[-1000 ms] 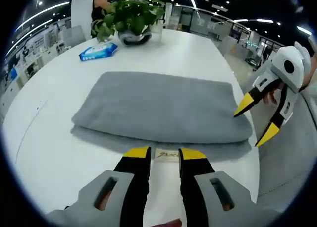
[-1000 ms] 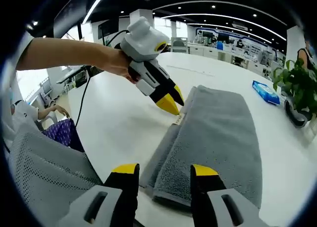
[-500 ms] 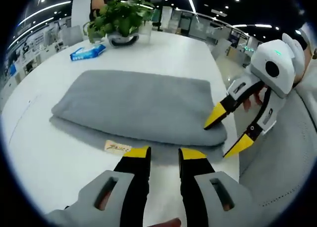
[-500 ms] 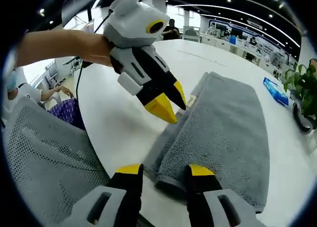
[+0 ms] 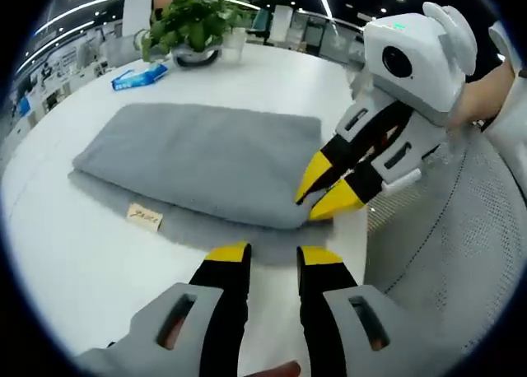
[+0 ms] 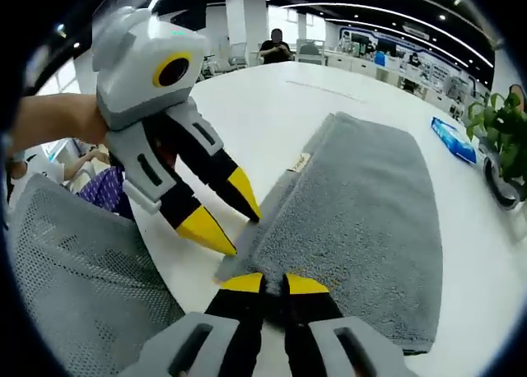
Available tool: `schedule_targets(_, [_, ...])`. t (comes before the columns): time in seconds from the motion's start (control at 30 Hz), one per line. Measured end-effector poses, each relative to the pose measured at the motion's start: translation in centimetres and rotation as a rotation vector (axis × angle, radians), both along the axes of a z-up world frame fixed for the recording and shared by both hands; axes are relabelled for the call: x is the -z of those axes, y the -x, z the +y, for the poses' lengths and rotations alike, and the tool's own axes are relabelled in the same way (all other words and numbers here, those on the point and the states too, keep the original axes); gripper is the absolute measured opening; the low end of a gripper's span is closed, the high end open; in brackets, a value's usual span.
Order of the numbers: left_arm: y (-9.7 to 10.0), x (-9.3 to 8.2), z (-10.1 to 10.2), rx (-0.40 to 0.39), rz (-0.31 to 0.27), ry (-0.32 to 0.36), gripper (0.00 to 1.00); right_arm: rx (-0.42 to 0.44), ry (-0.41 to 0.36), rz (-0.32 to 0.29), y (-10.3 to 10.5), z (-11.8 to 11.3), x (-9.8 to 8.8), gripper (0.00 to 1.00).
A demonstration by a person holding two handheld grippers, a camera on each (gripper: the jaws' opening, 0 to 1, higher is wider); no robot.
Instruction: Open the folded towel by lifting each exposed corner and separating the folded layers until the towel lies flat within the target outline without major curled edges
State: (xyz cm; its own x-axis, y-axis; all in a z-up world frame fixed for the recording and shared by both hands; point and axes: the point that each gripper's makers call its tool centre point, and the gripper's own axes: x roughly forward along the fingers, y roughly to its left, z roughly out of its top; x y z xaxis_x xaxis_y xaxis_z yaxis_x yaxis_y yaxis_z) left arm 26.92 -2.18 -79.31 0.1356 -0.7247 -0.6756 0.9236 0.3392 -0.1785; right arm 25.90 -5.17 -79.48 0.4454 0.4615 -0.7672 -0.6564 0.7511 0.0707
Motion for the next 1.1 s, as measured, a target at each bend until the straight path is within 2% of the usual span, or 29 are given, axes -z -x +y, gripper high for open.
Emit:
schedule_targets(0.2, [0.1,0.1,-0.5,0.002,-0.012,-0.020,0.22,0.004,-0.019,0.000,-0.2,-0.2,-1.1,0.00])
schedule_targets(0.5, [-1.3,-0.5,-2.3,-0.104,0.012,0.022,0.22,0.036,-0.080,-0.016,-1.6,-1.5,-4.1,0.00])
schedule_targets(0.73, [-2.3,0.0,-3.7,-0.151,0.020,0.015,0.22,0.197,-0.172,-0.062,-4.3,-5.1,-7.5,0.00])
schedule_targets(0.93, [-3.2,0.4,-4.2,-0.168,-0.034,-0.036,0.21,0.236,-0.176,-0.105,-5.4,-8.3,-8.6,0.00])
schedule_targets(1.1, [-3.7,0.8,-4.7,-0.165,-0.101,-0.089,0.21,0.234,-0.160,-0.136,-6.2,-10.1,-8.5,0.00])
